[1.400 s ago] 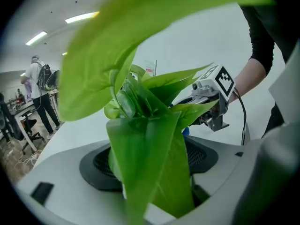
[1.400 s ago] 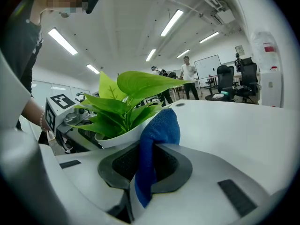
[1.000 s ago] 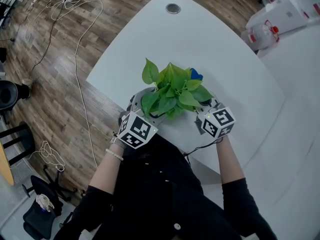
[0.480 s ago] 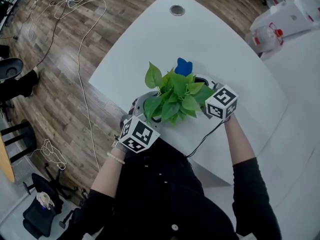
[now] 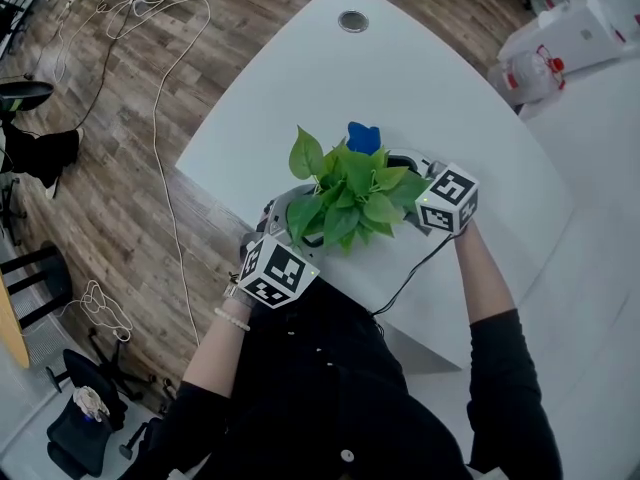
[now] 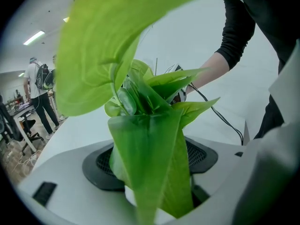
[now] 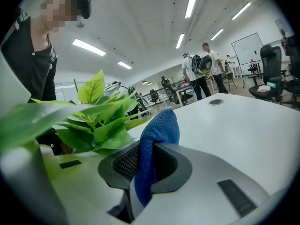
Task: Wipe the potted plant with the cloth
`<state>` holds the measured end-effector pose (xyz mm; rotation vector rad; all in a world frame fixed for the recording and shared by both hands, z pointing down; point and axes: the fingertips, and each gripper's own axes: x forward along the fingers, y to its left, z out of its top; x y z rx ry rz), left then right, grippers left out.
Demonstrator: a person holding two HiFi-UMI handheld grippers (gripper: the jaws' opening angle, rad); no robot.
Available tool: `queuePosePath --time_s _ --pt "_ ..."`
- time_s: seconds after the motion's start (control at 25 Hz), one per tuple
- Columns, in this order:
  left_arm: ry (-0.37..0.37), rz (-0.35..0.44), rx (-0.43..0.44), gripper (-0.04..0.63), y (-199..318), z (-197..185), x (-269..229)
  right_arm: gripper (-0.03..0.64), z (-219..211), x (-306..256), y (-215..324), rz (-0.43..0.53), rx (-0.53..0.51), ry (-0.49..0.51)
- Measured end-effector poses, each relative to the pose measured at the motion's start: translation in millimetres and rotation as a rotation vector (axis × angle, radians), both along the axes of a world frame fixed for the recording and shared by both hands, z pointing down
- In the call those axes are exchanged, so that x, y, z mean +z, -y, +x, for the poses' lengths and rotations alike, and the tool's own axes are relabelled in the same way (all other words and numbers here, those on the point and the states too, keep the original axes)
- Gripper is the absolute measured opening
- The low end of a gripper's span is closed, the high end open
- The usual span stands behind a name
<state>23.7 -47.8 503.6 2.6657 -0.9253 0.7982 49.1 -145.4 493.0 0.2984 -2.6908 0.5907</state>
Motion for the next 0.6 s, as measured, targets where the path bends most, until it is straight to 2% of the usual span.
queuePosePath --time_s 0.6 --pt "-0.008 -0.018 -0.002 0.371 1 0 -1 0.083 35 5 -37 -0.029 0.188 0.003"
